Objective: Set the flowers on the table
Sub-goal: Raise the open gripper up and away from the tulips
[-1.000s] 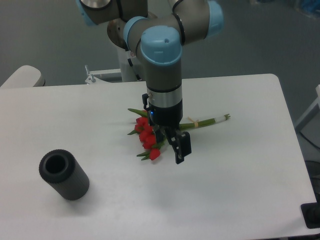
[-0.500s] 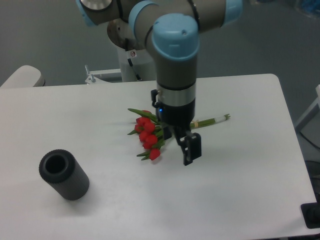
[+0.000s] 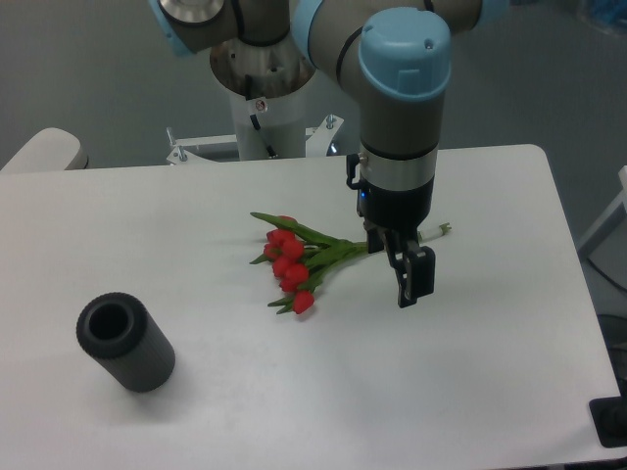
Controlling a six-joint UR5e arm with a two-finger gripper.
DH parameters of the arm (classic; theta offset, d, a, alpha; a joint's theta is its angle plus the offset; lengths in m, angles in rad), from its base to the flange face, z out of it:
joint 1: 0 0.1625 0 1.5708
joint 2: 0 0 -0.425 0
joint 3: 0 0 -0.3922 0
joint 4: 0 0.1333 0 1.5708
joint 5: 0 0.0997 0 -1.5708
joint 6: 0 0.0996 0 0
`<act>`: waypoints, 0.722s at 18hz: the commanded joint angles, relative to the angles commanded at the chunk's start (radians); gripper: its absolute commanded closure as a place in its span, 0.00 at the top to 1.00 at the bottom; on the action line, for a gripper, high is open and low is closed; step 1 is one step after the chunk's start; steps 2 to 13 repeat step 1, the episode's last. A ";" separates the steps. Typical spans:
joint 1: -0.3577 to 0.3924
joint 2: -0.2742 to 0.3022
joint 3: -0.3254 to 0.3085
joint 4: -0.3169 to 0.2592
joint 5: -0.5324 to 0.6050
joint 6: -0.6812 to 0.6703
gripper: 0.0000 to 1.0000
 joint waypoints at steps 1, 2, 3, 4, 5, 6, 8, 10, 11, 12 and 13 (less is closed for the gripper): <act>-0.002 0.000 0.000 -0.002 0.000 -0.002 1.00; -0.002 0.000 0.000 -0.002 0.000 -0.002 1.00; -0.002 0.000 0.000 -0.002 0.000 -0.002 1.00; -0.002 0.000 0.000 -0.002 0.000 -0.002 1.00; -0.002 0.000 0.000 -0.002 0.000 -0.002 1.00; -0.002 0.000 0.000 -0.002 0.000 -0.002 1.00; -0.002 0.000 0.000 -0.002 0.000 -0.002 1.00; -0.002 0.000 0.000 -0.002 0.000 -0.002 1.00; -0.002 0.000 0.000 -0.002 0.000 -0.002 1.00; -0.002 0.000 0.000 -0.002 0.000 -0.002 1.00; -0.002 0.000 0.000 -0.002 0.000 -0.002 1.00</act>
